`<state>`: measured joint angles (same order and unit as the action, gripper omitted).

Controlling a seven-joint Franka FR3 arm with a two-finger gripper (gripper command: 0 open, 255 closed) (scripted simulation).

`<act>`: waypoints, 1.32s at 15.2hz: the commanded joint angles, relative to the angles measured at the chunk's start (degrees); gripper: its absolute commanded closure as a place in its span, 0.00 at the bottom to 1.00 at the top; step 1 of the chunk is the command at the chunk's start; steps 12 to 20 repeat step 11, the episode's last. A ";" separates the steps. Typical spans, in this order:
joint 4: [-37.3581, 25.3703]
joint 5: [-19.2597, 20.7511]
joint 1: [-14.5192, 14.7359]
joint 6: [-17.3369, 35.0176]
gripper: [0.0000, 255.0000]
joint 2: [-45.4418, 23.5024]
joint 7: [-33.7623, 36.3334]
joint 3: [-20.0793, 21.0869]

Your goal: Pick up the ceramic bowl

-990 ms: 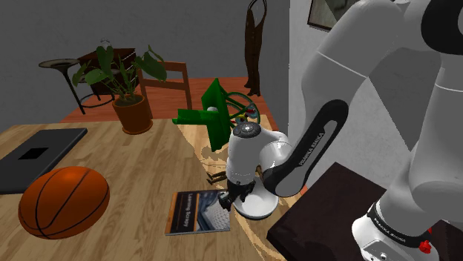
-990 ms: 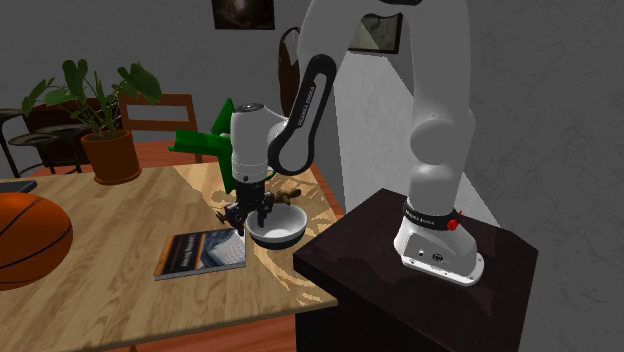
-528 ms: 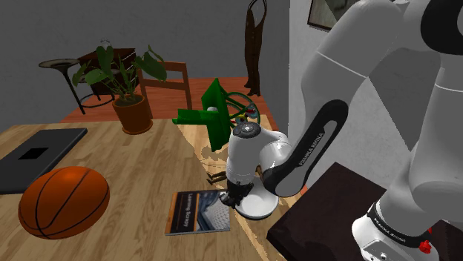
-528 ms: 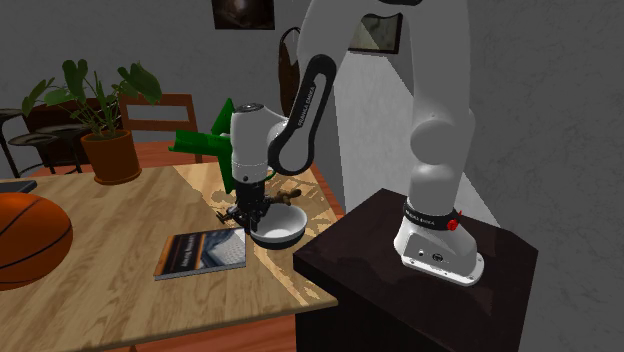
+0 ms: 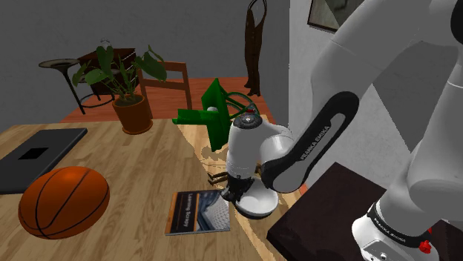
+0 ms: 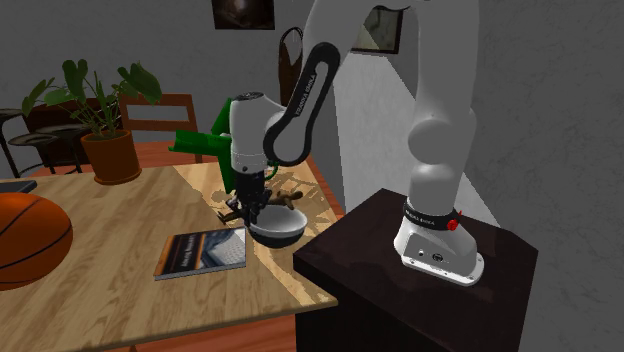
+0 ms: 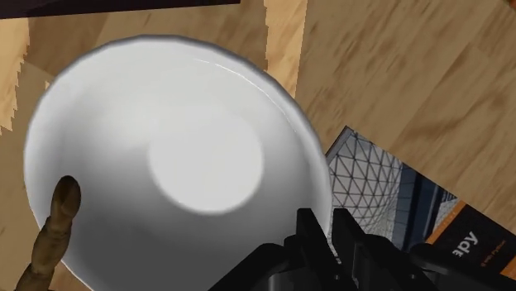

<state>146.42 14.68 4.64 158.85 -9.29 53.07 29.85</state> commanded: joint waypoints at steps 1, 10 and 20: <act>0.03 -2.93 -0.80 -1.54 1.00 1.90 -2.03 1.44; -0.25 -13.19 -1.74 -7.93 1.00 9.50 -9.50 3.93; -0.25 -13.20 -1.73 -7.93 1.00 9.50 -9.50 3.92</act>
